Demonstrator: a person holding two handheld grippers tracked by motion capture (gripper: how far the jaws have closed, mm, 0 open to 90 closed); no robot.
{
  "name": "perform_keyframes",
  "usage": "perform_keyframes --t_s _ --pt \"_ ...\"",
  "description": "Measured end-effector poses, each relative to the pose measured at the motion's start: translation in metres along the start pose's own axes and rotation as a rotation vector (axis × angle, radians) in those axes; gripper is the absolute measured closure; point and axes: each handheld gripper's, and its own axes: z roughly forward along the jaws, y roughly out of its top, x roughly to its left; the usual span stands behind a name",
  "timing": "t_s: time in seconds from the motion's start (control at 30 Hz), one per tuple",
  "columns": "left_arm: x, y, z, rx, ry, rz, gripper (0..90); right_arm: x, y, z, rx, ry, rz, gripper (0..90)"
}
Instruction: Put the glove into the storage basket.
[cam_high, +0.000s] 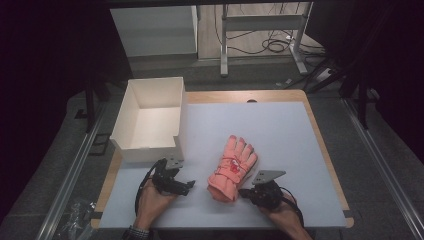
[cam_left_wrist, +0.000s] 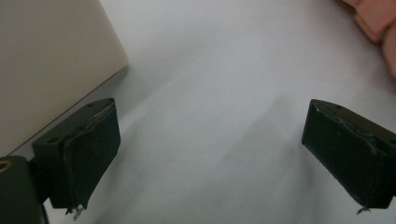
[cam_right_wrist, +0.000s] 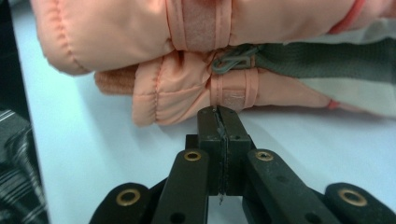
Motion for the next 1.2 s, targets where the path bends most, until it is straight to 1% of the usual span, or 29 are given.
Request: perform_keyframes --t_s 0.1,0.17,0.27,0.37,0.43,0.6,0.63,0.83,0.9,0.97,1.0,1.13,1.17,1.2 --pt "0.000 0.000 0.001 -0.001 -0.003 -0.003 4.8 0.000 0.005 0.005 -0.004 -0.017 -0.005 88.8" --pt "0.000 -0.001 0.003 -0.002 -0.010 -0.015 4.3 -0.002 0.010 0.011 -0.006 -0.035 0.002 88.9" --pt "0.001 -0.001 0.004 0.002 -0.012 -0.020 4.1 -0.004 0.013 0.014 -0.009 -0.037 0.006 89.0" --pt "0.002 -0.001 0.005 0.003 -0.013 -0.027 4.0 -0.007 0.017 0.019 -0.015 -0.054 0.016 89.0" --pt "0.003 -0.001 0.004 0.004 -0.012 -0.026 4.0 -0.011 0.021 0.023 -0.021 -0.064 0.027 89.0" --pt "0.005 -0.002 0.004 0.008 -0.014 -0.028 3.8 -0.013 0.025 0.027 -0.022 -0.075 0.027 89.0" --pt "0.005 -0.002 0.003 0.008 -0.015 -0.028 3.6 -0.014 0.027 0.029 -0.022 -0.086 0.028 89.0" --pt "0.006 -0.001 -0.001 0.005 -0.022 -0.022 2.8 -0.019 0.031 0.033 -0.029 -0.093 0.043 89.0" --pt "0.006 0.000 -0.002 0.004 -0.032 -0.020 2.6 -0.019 0.031 0.033 -0.032 -0.095 0.042 89.0" --pt "0.004 0.003 -0.003 -0.001 -0.055 -0.018 1.7 -0.018 0.030 0.032 -0.029 -0.094 0.034 87.8" --pt "0.004 0.003 -0.003 -0.001 -0.055 -0.018 1.5 -0.018 0.030 0.032 -0.029 -0.094 0.034 87.8" --pt "-0.002 0.011 -0.009 -0.005 -0.094 0.005 0.5 -0.019 0.026 0.026 -0.030 -0.086 0.026 81.3" --pt "-0.003 0.015 -0.011 -0.009 -0.109 0.013 0.1 -0.022 0.024 0.021 -0.033 -0.088 0.032 77.7" --pt "-0.005 0.018 -0.013 -0.011 -0.119 0.015 0.0 -0.023 0.023 0.019 -0.034 -0.088 0.036 76.0"
